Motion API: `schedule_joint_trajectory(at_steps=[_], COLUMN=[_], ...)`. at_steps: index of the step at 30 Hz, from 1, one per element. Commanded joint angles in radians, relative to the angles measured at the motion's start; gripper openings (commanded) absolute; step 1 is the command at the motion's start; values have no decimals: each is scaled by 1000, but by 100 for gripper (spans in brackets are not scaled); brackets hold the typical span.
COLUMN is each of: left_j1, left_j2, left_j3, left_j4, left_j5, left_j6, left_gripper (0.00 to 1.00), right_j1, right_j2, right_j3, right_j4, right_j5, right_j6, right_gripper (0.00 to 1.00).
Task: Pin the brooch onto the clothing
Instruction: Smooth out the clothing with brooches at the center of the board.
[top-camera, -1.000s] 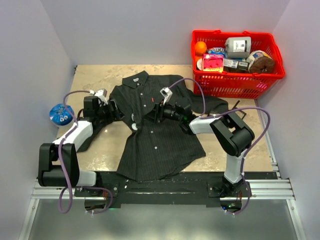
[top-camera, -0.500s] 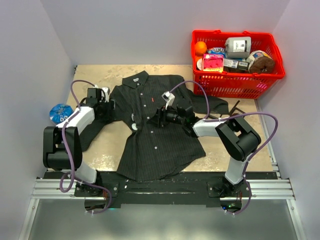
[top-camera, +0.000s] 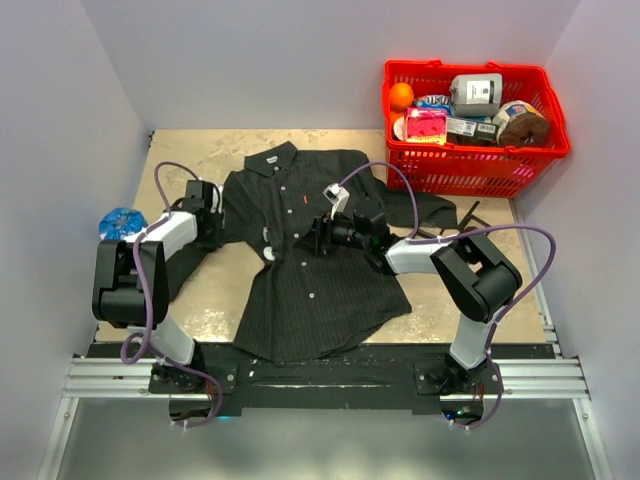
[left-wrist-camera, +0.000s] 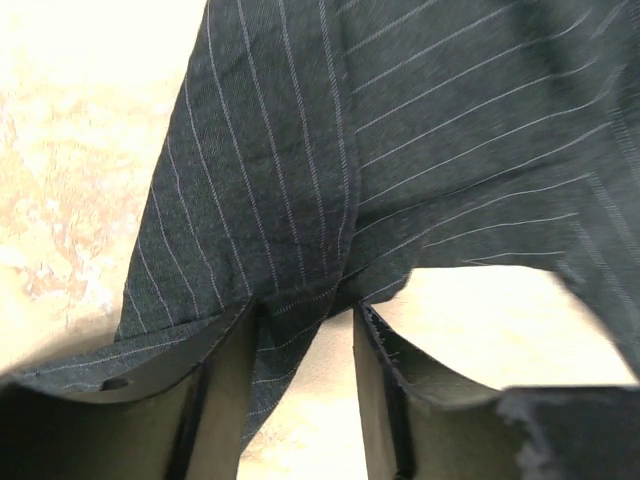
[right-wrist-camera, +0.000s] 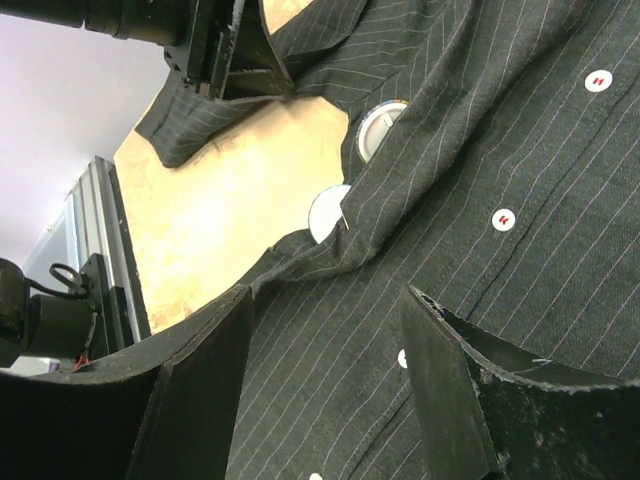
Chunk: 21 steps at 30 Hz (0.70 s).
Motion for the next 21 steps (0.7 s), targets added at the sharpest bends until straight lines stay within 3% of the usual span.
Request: schedule_joint_trajectory(at_steps=[1, 5, 14, 21], left_j1=[-3, 19, 153, 242], left_j2=[-5, -26, -46, -22], left_j3=[19, 29, 102, 208], left_j4=[1, -6, -41, -47], left_j5=[-71, -110, -99, -101], left_j6=[25, 26, 25, 29], left_gripper=[33, 0, 0, 0], right_j1=[4, 6, 96, 257], right_j2=[-21, -44, -93, -75], right_j3=[-11, -10, 62, 139], right_j4=[32, -23, -258, -355], right_j5=[-13, 8, 151, 229], right_j6=[-2, -49, -227, -278], right_gripper=[64, 64, 64, 64])
